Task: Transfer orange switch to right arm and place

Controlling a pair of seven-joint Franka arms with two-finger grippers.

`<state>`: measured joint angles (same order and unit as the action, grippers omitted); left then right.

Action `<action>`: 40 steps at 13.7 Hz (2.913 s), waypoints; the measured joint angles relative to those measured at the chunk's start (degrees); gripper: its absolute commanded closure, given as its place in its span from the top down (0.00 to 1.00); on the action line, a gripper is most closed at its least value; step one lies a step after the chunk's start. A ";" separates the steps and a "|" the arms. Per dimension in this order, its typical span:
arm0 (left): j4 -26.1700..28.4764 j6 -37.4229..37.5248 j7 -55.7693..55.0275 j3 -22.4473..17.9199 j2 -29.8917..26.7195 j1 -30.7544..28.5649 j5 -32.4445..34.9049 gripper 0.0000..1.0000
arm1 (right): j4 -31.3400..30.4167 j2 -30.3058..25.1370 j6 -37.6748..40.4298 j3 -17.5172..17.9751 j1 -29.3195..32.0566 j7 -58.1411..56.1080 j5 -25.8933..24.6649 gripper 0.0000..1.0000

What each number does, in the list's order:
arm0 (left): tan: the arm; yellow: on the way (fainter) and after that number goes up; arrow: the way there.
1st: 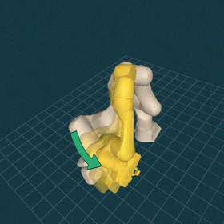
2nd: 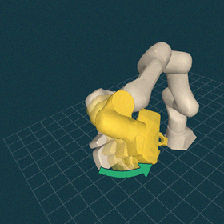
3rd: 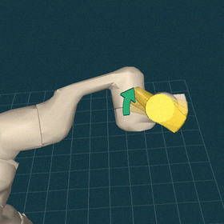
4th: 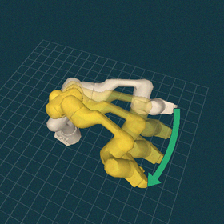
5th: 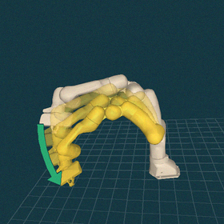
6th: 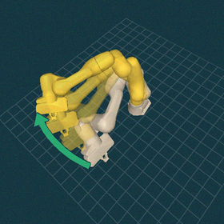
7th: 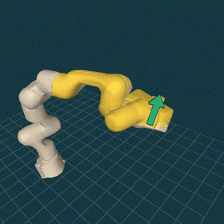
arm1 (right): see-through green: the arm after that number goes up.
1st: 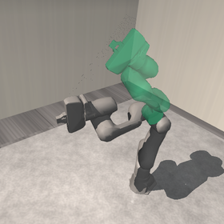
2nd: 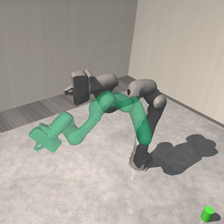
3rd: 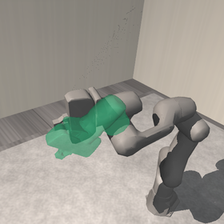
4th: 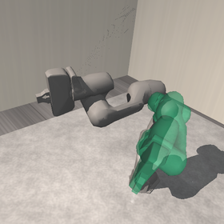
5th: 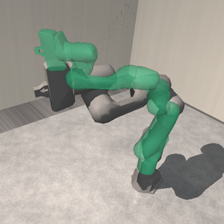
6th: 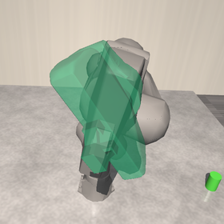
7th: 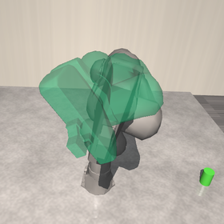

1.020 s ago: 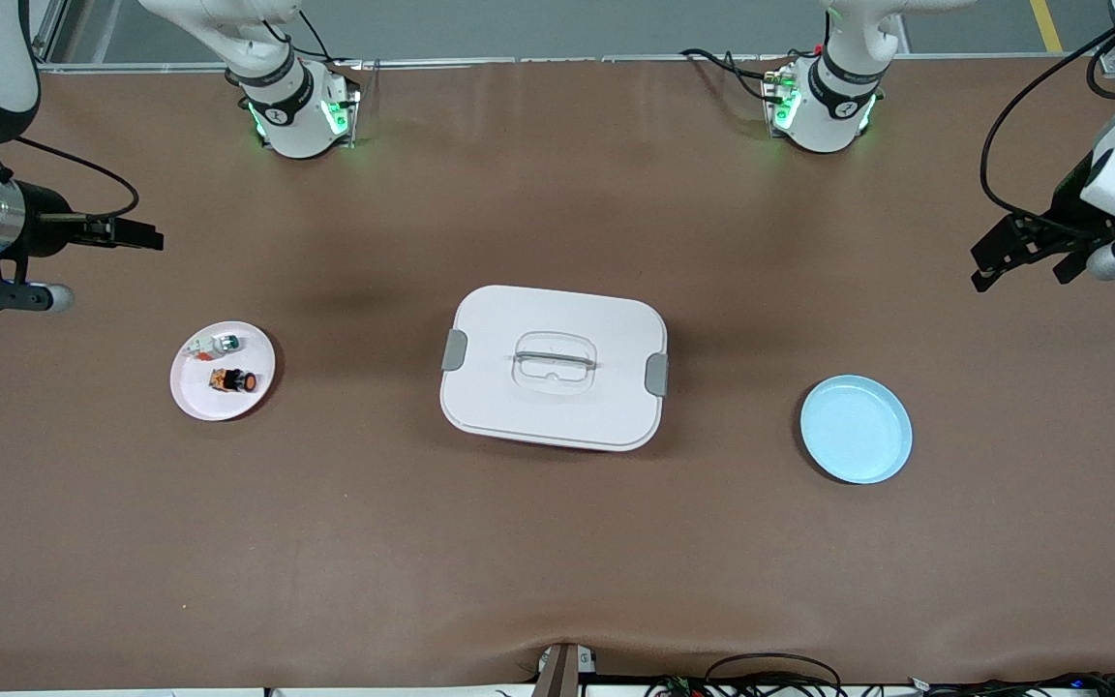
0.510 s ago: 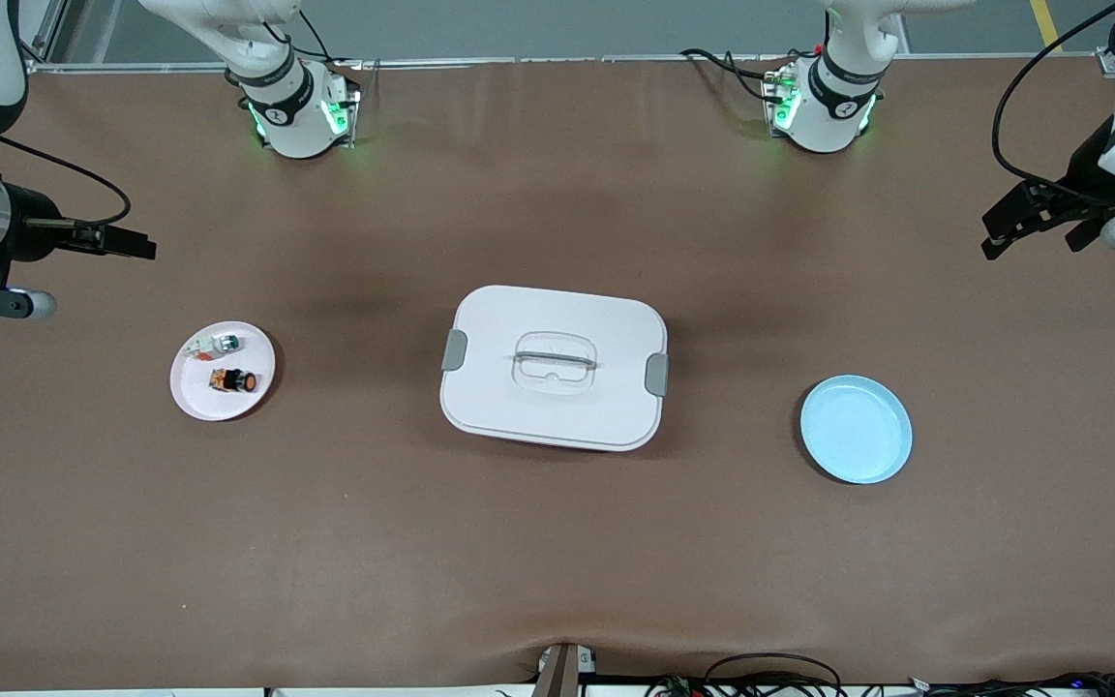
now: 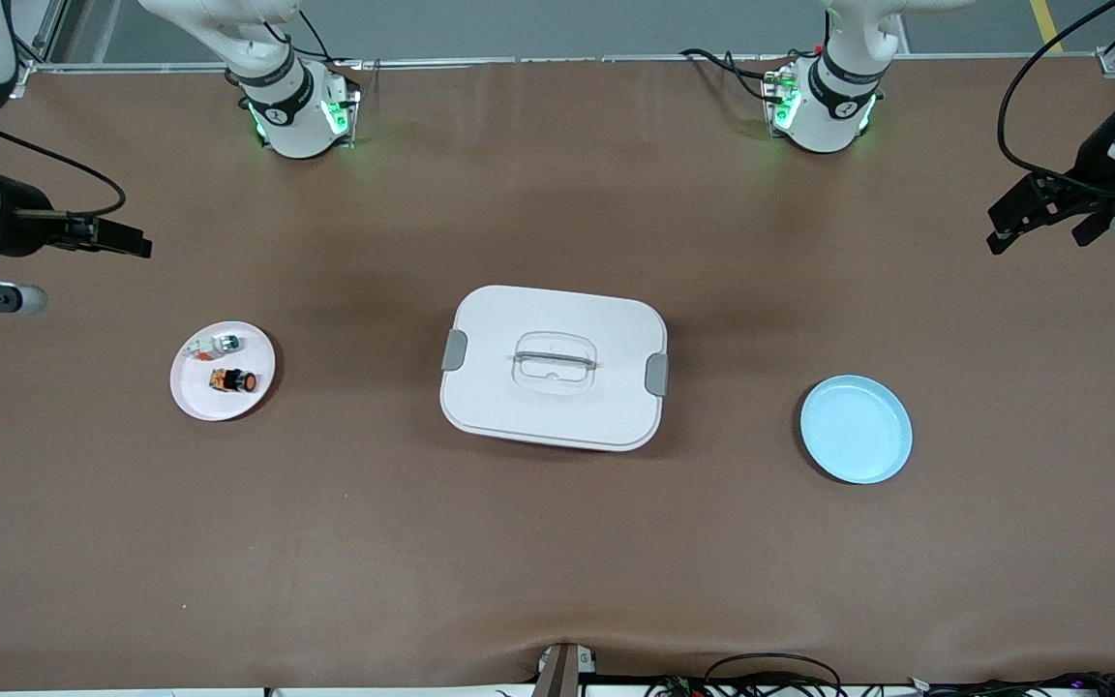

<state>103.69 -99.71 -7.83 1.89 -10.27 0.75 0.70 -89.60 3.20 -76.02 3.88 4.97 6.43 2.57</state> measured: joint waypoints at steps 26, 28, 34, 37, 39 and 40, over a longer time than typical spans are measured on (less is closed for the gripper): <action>-5.28 3.86 3.27 -0.10 3.56 -0.01 -1.94 1.00 | -2.94 -6.14 -7.27 0.24 -0.75 -10.78 0.03 1.00; -5.28 3.90 3.27 -0.11 3.57 -0.02 -1.94 1.00 | -2.94 -6.15 -7.83 0.23 -0.75 -10.74 0.03 1.00; -5.31 3.93 3.27 -0.13 3.58 -0.03 -1.94 1.00 | -2.94 -6.19 -7.89 -0.55 -3.03 -6.78 0.03 1.00; -5.31 3.94 3.27 -0.14 3.60 -0.03 -1.94 1.00 | -2.94 -6.24 -7.89 -1.24 -4.55 -4.40 0.03 1.00; -5.31 3.96 3.27 -0.14 3.63 -0.03 -1.94 1.00 | -2.94 -6.29 -7.89 -2.16 -4.59 -4.33 0.03 1.00; -5.31 3.96 3.27 -0.15 3.63 -0.03 -1.94 1.00 | -2.93 -6.30 -7.89 -2.81 -4.58 -4.33 0.03 1.00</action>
<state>98.38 -95.75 -4.56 1.74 -6.64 0.72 -1.24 -92.54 -3.11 -83.91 1.07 0.39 2.10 2.60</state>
